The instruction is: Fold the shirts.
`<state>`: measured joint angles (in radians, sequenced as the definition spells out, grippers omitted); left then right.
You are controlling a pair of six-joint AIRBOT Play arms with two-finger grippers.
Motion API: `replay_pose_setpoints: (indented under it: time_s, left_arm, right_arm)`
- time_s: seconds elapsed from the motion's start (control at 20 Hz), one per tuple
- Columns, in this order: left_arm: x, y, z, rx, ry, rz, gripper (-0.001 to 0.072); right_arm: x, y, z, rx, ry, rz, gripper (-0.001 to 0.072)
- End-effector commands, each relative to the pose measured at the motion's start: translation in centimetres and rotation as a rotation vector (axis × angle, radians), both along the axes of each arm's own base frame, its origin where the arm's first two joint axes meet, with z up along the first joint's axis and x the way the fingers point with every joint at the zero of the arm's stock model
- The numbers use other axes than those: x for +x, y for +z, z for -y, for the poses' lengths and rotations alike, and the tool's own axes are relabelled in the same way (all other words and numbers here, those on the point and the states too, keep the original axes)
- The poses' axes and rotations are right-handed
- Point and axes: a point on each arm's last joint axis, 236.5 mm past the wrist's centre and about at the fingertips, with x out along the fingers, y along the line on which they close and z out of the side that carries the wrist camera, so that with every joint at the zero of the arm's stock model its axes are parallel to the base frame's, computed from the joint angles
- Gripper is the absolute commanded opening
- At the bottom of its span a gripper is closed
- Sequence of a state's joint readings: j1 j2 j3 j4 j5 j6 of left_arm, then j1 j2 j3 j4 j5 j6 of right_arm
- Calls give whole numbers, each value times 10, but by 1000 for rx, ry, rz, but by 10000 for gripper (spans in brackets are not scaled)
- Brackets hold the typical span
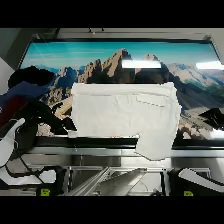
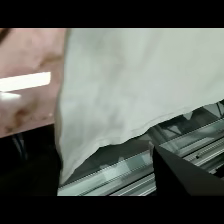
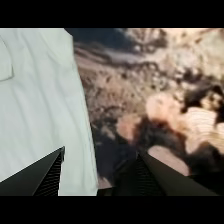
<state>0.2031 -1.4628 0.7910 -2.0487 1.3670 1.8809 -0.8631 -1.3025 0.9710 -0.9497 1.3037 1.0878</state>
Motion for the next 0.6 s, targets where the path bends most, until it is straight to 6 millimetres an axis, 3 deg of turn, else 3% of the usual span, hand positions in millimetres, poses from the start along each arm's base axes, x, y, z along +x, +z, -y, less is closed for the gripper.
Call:
replay_pose_setpoints:
  time_s: [0.0, 0.05, 0.1, 0.15, 0.35, 0.55]
  left_arm:
    - [14, -8, 31, -63, 39, 148, 393]
    - [24, 1, 42, -110, 35, 199, 184]
    - [33, 8, 48, -132, 32, 238, 48]
    - [41, 14, 49, -127, 21, 269, 13]
    - [62, 28, 51, -119, -2, 336, 13]
    - [49, 16, 41, -91, -13, 299, 13]
  right_arm:
    - [-18, -4, -15, 65, 12, -29, 505]
    - [-23, -5, -23, 88, 39, -36, 504]
    - [-29, -7, -31, 110, 72, -45, 505]
    - [-34, -11, -37, 126, 88, -57, 504]
    - [-49, -41, -63, 179, 89, -113, 504]
    - [-79, -69, -108, 246, 141, -255, 503]
